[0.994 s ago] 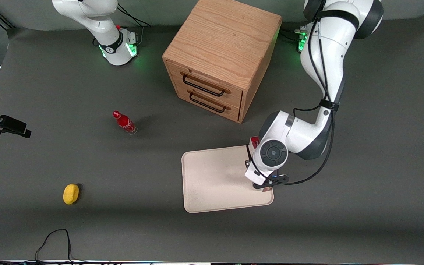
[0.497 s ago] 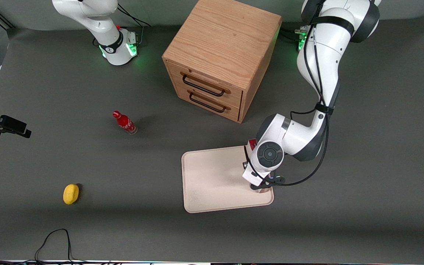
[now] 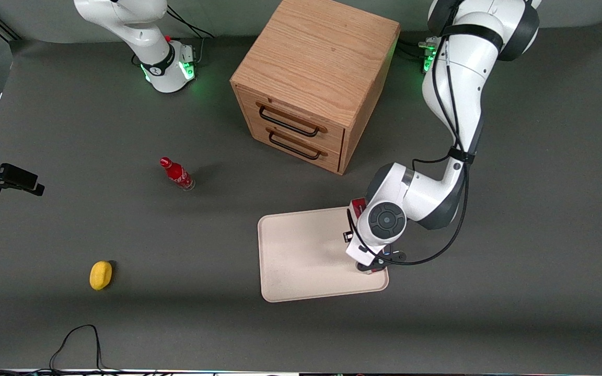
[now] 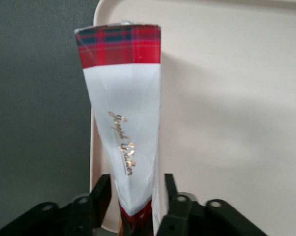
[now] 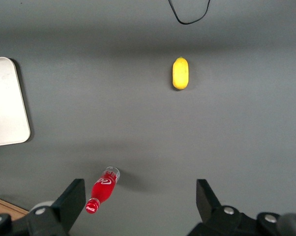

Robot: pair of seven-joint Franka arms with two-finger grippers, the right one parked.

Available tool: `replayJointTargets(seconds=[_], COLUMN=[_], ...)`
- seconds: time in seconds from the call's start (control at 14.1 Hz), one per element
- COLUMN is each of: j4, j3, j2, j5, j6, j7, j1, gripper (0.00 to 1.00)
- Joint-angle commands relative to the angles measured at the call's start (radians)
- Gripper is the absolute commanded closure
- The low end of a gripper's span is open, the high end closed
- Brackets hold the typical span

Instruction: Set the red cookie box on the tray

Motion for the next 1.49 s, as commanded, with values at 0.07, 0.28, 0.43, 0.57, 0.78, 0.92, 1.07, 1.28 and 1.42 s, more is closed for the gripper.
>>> replayJointTargets(seconds=[0.07, 0.28, 0.43, 0.57, 0.78, 0.92, 1.07, 1.28, 1.42], j4=[0.03, 0.073, 0.072, 0.059, 0.047, -0.054, -0.143, -0.342, -0.523], j3=[0.007, 0.01, 0.009, 0.012, 0.02, 0.02, 0.02, 0.02, 0.021], j2=[-0.027, -0.071, -0.16, -0.252, -0.349, -0.453, -0.53, -0.68, -0.801], j5=[-0.016, -0.016, -0.016, -0.011, 0.01, 0.039, 0.041, 0.041, 0.042], j6=[-0.065, -0.233, -0.321, -0.4, -0.557, -0.545, -0.534, -0.447, -0.352], j7=[0.037, 0.218, 0.31, 0.438, 0.5, 0.516, 0.571, 0.592, 0.606], j1=[0.03, 0.097, 0.18, 0.252, 0.324, 0.366, 0.415, 0.46, 0.481], gripper=[0.0, 0.0, 0.0, 0.0, 0.01, 0.01, 0.01, 0.01, 0.01])
